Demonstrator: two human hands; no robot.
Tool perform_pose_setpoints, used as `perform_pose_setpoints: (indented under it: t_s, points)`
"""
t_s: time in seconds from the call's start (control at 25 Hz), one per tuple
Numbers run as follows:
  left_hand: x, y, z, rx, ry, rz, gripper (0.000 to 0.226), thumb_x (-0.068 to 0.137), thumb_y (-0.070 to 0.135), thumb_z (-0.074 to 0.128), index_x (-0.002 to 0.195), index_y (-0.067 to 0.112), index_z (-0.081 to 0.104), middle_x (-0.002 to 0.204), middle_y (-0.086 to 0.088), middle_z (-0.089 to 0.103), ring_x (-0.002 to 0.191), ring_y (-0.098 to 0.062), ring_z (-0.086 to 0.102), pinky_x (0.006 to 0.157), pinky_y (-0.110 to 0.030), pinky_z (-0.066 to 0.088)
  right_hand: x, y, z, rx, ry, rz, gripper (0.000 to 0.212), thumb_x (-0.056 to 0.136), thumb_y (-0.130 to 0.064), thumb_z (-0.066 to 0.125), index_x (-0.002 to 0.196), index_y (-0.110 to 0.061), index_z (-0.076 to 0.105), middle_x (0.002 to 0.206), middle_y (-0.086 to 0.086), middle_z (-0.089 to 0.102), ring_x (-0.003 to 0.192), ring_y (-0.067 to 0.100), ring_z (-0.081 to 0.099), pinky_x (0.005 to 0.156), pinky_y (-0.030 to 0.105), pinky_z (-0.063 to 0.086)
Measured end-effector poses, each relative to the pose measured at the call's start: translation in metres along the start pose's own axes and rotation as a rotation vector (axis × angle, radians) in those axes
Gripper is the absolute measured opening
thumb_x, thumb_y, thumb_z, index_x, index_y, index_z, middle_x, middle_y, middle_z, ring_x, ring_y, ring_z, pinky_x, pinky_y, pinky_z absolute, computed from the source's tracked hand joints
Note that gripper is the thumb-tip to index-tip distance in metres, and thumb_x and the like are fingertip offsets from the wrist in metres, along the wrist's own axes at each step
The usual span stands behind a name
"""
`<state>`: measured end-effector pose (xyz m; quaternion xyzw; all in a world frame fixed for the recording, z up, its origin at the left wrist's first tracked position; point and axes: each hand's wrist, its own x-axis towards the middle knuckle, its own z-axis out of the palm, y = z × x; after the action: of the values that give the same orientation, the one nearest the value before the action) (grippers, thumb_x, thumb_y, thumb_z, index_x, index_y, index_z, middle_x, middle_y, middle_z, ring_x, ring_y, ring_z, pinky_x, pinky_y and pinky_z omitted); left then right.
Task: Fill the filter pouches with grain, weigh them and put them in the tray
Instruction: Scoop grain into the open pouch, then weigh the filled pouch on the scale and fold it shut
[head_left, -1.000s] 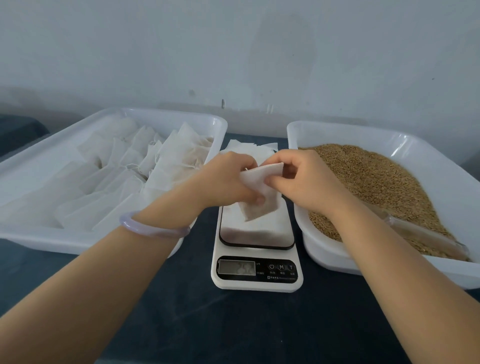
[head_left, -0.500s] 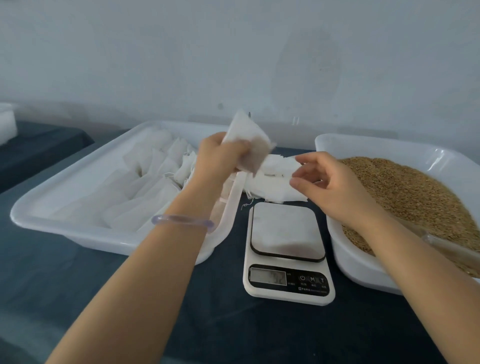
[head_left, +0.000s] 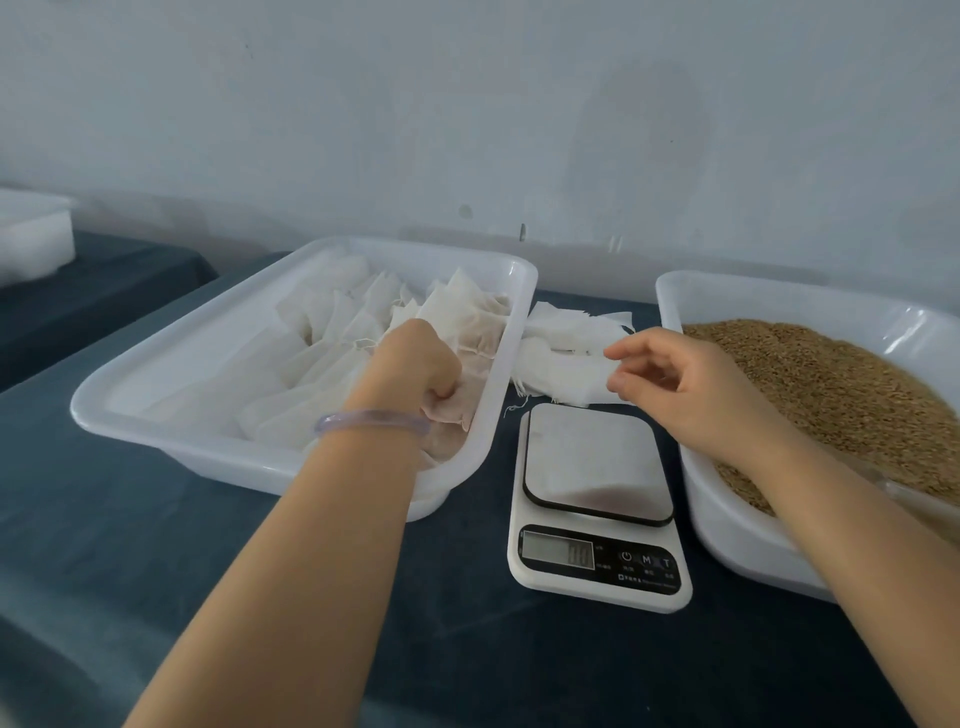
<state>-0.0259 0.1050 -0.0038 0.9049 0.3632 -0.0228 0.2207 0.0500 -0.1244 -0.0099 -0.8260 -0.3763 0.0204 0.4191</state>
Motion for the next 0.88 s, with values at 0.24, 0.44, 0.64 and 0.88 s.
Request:
perform_pose_setpoints:
  t_s: [0.24,0.44,0.64,0.88]
  points:
    - [-0.002,-0.007,-0.008,-0.073,0.148,0.020,0.009,0.080,0.002,0.057,0.087,0.003,0.053,0.080,-0.005,0.051,0.061,-0.019,0.047,0.047,-0.024,0.031,0.001,0.002,-0.001,-0.031,-0.018,0.006,0.016,0.087,-0.021,0.064,0.101,-0.029,0.062,0.085,-0.012,0.068,0.077,-0.001,0.061,0.072,0.013,0.044]
    - [-0.018,-0.026,-0.019,0.270,-0.117,0.008,0.029,0.081,0.006,0.059,0.110,0.009,0.059,0.113,-0.010,0.058,0.097,-0.028,0.055,0.075,-0.030,0.043,0.005,0.003,0.000,-0.031,-0.031,0.005,0.017,0.088,-0.020,0.062,0.099,-0.032,0.060,0.083,-0.012,0.069,0.082,0.002,0.063,0.077,0.019,0.047]
    - [-0.015,-0.031,-0.021,0.282,-0.120,-0.018,0.037,0.079,0.012,0.066,0.115,0.011,0.056,0.114,-0.007,0.058,0.098,-0.029,0.055,0.075,-0.032,0.042,0.005,0.004,0.000,-0.036,-0.028,-0.007,0.017,0.088,-0.019,0.062,0.098,-0.032,0.060,0.082,-0.012,0.068,0.077,-0.002,0.060,0.071,0.014,0.043]
    - [-0.011,-0.013,-0.026,0.116,0.340,0.114,0.032,0.083,0.004,0.049,0.113,0.012,0.058,0.115,-0.009,0.060,0.105,-0.031,0.055,0.087,-0.036,0.045,0.006,0.004,0.001,-0.054,-0.023,0.022,0.018,0.088,-0.018,0.060,0.101,-0.030,0.060,0.085,-0.012,0.066,0.079,-0.005,0.057,0.066,0.003,0.040]
